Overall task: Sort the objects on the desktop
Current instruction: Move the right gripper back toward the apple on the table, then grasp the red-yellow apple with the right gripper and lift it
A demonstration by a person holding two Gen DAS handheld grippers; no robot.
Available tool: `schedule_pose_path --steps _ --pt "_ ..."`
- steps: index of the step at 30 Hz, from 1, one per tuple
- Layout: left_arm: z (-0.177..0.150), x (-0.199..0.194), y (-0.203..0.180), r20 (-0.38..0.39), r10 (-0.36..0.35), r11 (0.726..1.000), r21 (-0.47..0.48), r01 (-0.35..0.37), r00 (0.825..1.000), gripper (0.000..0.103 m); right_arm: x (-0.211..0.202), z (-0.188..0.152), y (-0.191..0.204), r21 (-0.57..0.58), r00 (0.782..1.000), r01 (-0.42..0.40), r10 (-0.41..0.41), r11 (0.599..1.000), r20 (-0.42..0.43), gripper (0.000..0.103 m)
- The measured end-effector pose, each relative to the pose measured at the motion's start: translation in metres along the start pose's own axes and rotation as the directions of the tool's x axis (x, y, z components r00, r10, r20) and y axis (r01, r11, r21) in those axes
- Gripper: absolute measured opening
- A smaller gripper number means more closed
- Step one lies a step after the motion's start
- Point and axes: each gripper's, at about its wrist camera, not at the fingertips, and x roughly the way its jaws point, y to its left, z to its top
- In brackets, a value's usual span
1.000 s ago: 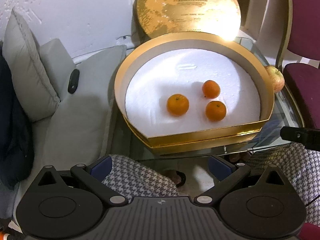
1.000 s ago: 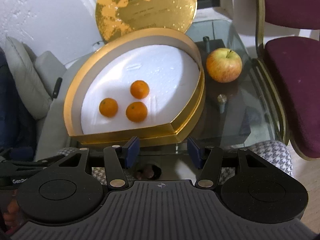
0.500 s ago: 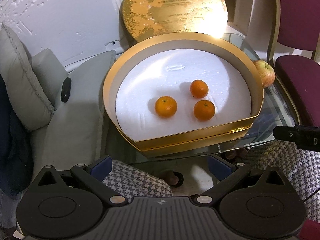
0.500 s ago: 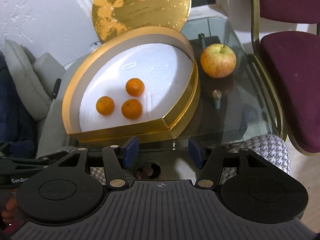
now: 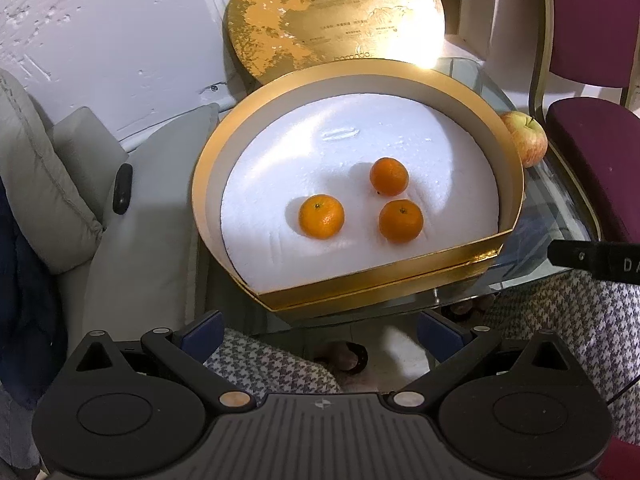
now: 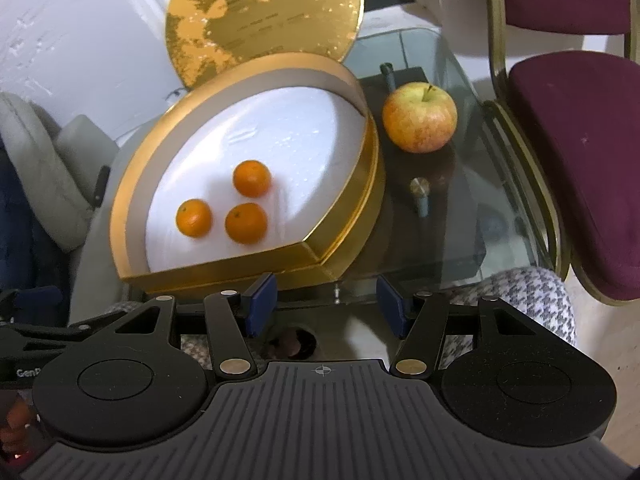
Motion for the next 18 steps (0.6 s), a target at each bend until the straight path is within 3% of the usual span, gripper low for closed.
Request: schedule_pose_path --steps 10,18 --pt "0.015 0.015 0.008 -0.022 0.014 0.999 -0.036 -0.015 1.000 0.102 0.018 0.039 -0.035 0.064 0.997 0.043 -0.047 0.997 0.055 0.061" --pt "0.023 0.027 0.017 -0.036 0.025 0.998 -0.057 -0.027 0.999 0.102 0.048 0.086 -0.064 0.192 0.994 0.057 -0.074 0.980 0.083 0.061"
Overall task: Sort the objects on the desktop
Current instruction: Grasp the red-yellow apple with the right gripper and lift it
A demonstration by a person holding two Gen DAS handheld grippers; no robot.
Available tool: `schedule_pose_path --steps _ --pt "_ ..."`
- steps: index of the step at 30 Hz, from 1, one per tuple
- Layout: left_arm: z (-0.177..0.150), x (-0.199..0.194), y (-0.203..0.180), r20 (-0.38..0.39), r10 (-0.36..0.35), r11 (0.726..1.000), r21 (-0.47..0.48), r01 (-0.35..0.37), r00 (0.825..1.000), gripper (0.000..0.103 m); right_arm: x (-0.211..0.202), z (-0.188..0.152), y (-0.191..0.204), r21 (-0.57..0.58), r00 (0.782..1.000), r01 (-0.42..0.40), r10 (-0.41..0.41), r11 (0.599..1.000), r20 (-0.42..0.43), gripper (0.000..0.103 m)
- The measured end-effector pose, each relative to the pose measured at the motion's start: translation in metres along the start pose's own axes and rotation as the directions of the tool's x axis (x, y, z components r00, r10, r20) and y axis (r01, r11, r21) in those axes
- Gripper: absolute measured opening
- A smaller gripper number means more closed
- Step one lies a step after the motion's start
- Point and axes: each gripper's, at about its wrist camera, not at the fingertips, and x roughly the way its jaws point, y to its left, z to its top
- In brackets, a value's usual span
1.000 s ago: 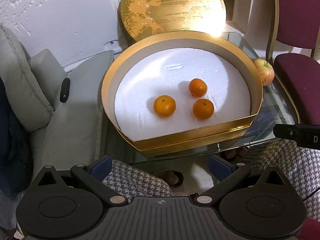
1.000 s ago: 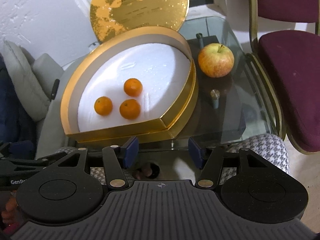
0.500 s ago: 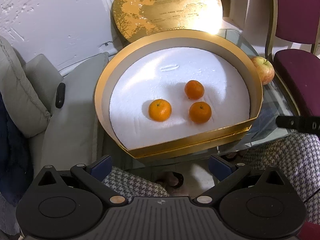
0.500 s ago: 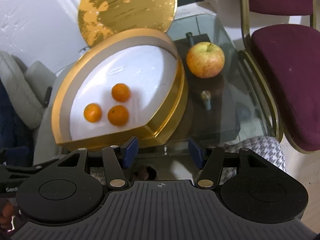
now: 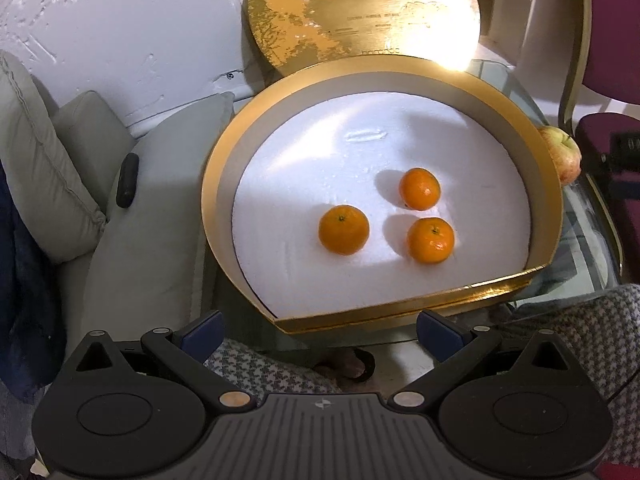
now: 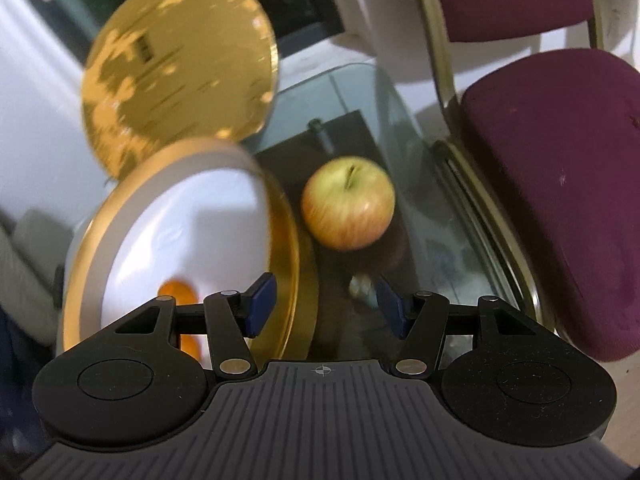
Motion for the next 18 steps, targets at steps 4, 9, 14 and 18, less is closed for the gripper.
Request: schedule_pose_path --steps 4,9,14,18 --pt "0.005 0.005 0.003 -0.005 0.000 1.000 -0.011 0.000 1.000 0.102 0.021 0.022 -0.004 0.050 1.000 0.019 -0.019 0.999 0.002 0.061" --pt "0.009 0.013 0.010 -0.016 0.001 1.000 -0.029 -0.001 1.000 0.102 0.046 0.043 -0.006 0.097 0.999 0.034 -0.034 0.995 -0.003 0.061" --pt "0.012 0.018 0.012 -0.013 -0.003 1.000 -0.025 0.002 1.000 0.102 0.068 0.056 -0.008 0.140 0.998 0.065 -0.063 0.988 -0.024 0.069" --pt "0.013 0.021 0.014 -0.016 -0.010 0.999 -0.033 0.010 1.000 0.102 0.083 0.064 -0.005 0.159 0.996 0.087 -0.081 0.983 -0.045 0.077"
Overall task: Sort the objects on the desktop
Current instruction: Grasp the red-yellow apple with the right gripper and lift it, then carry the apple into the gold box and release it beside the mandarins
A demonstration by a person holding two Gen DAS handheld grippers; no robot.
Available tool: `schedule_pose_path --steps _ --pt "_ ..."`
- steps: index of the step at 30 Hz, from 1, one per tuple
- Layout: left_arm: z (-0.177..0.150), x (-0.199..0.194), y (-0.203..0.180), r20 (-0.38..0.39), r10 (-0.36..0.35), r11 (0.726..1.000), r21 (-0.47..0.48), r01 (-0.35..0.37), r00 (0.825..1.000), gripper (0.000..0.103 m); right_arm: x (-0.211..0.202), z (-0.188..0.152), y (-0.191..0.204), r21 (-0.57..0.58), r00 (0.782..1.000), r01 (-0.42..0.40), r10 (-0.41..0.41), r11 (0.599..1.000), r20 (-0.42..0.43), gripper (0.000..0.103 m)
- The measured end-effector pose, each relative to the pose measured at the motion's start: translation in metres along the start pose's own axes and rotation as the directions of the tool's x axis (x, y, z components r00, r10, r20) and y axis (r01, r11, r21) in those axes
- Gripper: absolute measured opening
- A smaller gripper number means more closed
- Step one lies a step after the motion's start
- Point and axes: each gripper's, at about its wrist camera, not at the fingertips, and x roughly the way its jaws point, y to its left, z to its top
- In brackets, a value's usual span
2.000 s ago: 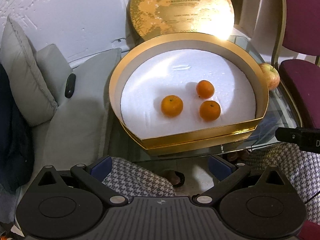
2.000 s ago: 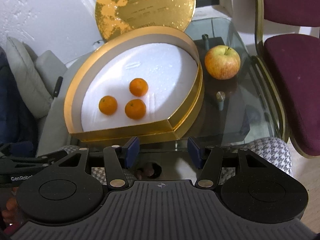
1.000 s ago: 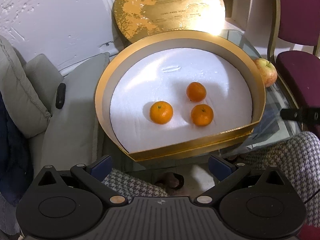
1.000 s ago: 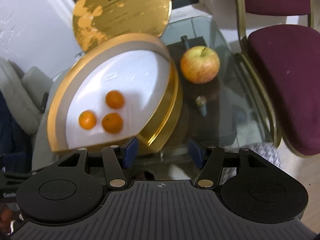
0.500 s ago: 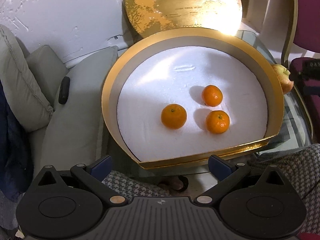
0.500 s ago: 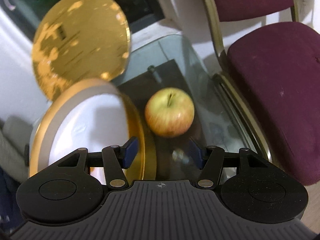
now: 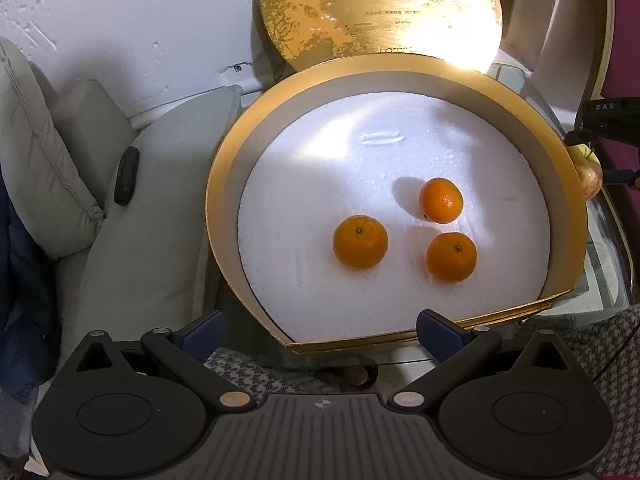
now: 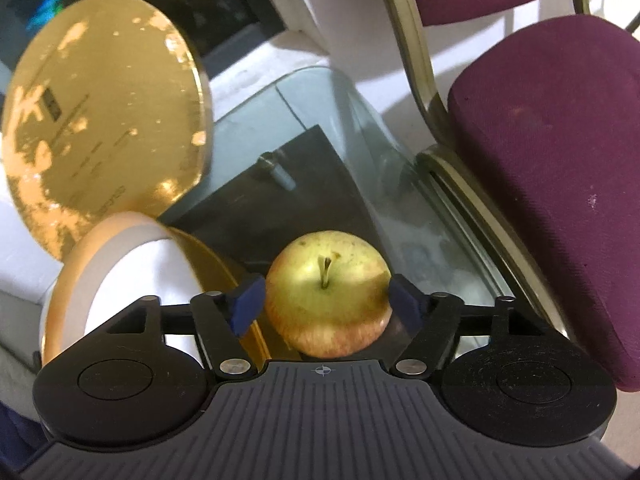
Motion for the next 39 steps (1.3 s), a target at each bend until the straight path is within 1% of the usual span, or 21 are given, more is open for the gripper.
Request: schedule_pose_path --steps 2,12,17,22,26,30,33,39 --pt "0.000 0.002 0.000 -0.002 -0.001 1.000 0.001 0.001 1.000 0.102 0.006 0.002 0.003 0.004 1.000 0.006 -0.006 1.000 -0.011 0.083" --pt "-0.001 0.004 0.004 -0.012 0.000 1.000 -0.005 0.000 1.000 0.102 0.030 0.002 0.013 -0.021 0.995 0.079 -0.081 0.997 -0.057 0.087" --pt "-0.002 0.004 0.004 -0.015 -0.002 1.000 -0.002 0.002 1.000 0.102 0.036 0.000 0.014 -0.022 0.993 0.098 -0.099 0.995 -0.068 0.088" --pt "-0.003 0.004 0.003 -0.017 -0.007 1.000 0.001 0.007 1.000 0.102 0.041 0.000 0.012 0.001 0.991 0.099 -0.099 0.995 -0.085 0.087" --pt "-0.004 0.004 0.003 -0.017 -0.009 1.000 0.000 0.009 1.000 0.102 0.043 0.001 0.012 0.000 0.991 0.107 -0.106 0.994 -0.087 0.084" --pt "-0.006 0.003 0.005 -0.016 -0.010 1.000 -0.001 0.010 1.000 0.102 0.042 -0.002 0.012 -0.009 0.992 0.107 -0.107 0.994 -0.072 0.083" --pt "-0.007 0.001 0.006 -0.012 -0.009 1.000 -0.007 0.009 1.000 0.102 0.036 -0.004 0.012 -0.019 0.991 0.122 -0.123 0.992 -0.053 0.083" --pt "-0.013 -0.004 0.007 -0.006 -0.018 1.000 -0.013 0.018 1.000 0.102 -0.001 -0.015 0.008 -0.023 0.996 0.083 -0.083 0.996 -0.026 0.083"
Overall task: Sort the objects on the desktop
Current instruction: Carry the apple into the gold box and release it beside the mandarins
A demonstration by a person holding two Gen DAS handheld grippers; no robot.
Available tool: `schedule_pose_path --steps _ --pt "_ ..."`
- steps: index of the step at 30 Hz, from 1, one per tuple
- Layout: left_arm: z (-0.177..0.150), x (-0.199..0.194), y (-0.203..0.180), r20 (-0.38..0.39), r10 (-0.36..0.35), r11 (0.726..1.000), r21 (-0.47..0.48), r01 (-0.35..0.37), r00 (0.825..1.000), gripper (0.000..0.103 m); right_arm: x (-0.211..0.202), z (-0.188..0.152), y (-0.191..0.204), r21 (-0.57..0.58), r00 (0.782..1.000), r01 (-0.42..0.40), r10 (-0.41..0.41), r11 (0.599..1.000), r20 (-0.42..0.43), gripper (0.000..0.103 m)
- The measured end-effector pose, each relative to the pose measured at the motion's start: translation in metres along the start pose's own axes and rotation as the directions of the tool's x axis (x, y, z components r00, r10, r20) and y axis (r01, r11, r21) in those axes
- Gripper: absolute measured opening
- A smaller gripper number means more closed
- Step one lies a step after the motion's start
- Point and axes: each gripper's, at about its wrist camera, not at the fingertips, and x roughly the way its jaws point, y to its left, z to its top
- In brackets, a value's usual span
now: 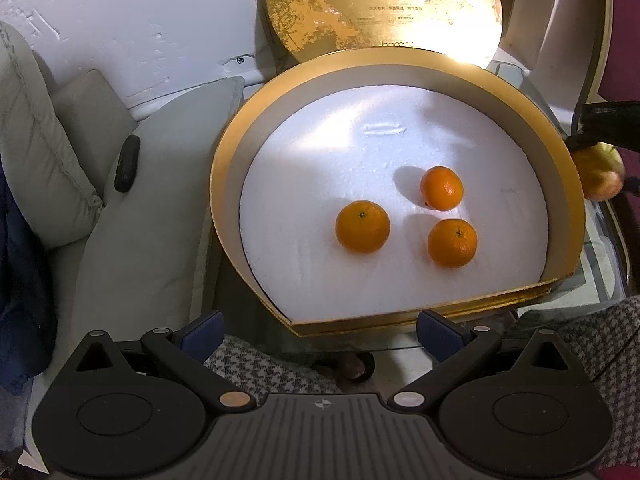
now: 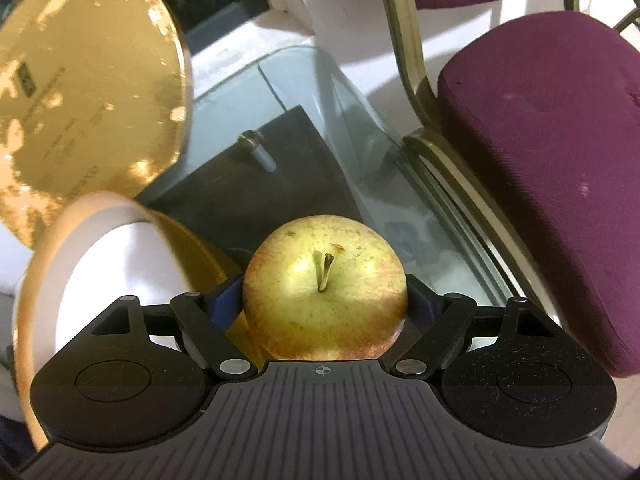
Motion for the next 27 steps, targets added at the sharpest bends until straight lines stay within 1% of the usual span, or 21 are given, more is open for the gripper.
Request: schedule_pose_path --steps 4,7,11,14,17,21,27 --pt "-0.007 -0.004 0.002 -0.003 -0.007 1.000 -0.006 0.007 1.000 0.102 -0.034 -0.019 -0.006 -0.019 0.999 -0.040 0.040 0.999 0.009 0.083" --pt "-0.011 -0.006 0.008 -0.003 -0.012 1.000 -0.027 0.012 1.000 0.102 -0.062 -0.037 -0.004 -0.064 0.997 -0.076 0.077 0.995 0.017 0.083" --pt "-0.015 -0.009 0.019 0.007 -0.014 0.998 -0.061 0.015 1.000 0.102 -0.093 -0.056 0.008 -0.133 0.993 -0.109 0.113 0.985 0.028 0.083" --pt "-0.017 -0.010 0.028 0.016 -0.013 0.996 -0.090 0.014 1.000 0.102 -0.108 -0.069 0.021 -0.175 0.991 -0.127 0.134 0.976 0.026 0.083" --pt "-0.019 -0.011 0.039 0.025 -0.003 0.993 -0.119 0.006 1.000 0.102 -0.116 -0.080 0.037 -0.218 0.989 -0.143 0.149 0.966 0.012 0.083" --pt "-0.025 -0.011 0.057 0.025 0.007 0.987 -0.163 -0.003 1.000 0.102 -0.117 -0.090 0.063 -0.284 0.988 -0.148 0.155 0.947 0.002 0.083" --pt "-0.034 -0.005 0.086 0.005 0.029 0.972 -0.234 -0.028 1.000 0.102 -0.102 -0.099 0.108 -0.363 0.986 -0.159 0.163 0.918 -0.020 0.083"
